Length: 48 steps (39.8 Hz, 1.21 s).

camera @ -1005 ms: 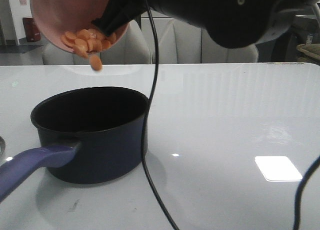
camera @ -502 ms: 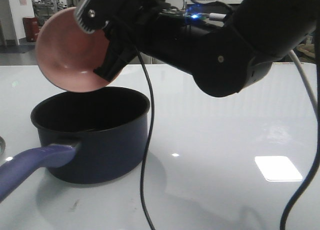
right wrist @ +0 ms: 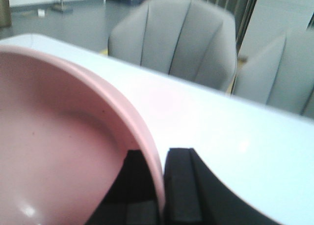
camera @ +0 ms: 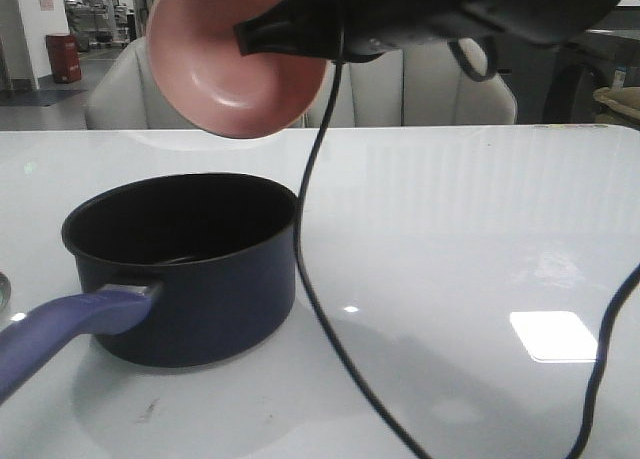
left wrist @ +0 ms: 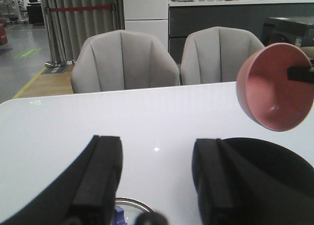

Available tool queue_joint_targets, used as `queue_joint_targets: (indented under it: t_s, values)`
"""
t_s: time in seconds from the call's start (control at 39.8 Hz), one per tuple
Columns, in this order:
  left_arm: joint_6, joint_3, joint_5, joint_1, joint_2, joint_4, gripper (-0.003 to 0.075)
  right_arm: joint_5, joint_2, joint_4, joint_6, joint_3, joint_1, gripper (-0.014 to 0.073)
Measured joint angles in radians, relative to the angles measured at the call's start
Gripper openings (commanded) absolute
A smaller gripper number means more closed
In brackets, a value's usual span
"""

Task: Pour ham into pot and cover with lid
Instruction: 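Carry the empty pink bowl back and lower it onto the table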

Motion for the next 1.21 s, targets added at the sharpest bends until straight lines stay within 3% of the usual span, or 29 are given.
queue_joint_targets:
  t_s: [0.23,0.55,0.85,0.95,1.21]
  values:
    - [0.000,0.000,0.000,0.000,0.000,0.000,0.0373,0.485,-0.176,0.056,-0.092,0.000,-0.171,0.0123]
    - [0.000,0.000,0.002,0.000,0.000,0.000,0.0373,0.914,-0.230,-0.013,-0.051,0.000,-0.417,0.0123]
    - [0.000,0.000,0.002,0.000,0.000,0.000,0.0373,1.062,-0.154,-0.386,0.333,-0.004,-0.490,0.0124]
    - [0.000,0.003,0.002,0.000,0.000,0.000,0.0373,1.114,-0.105,-0.428,0.440,-0.023,-0.497,0.0125]
    - [0.000,0.004,0.004,0.000,0.000,0.000,0.0373,1.217,0.013,-0.443,0.487,-0.105,-0.518,0.0218]
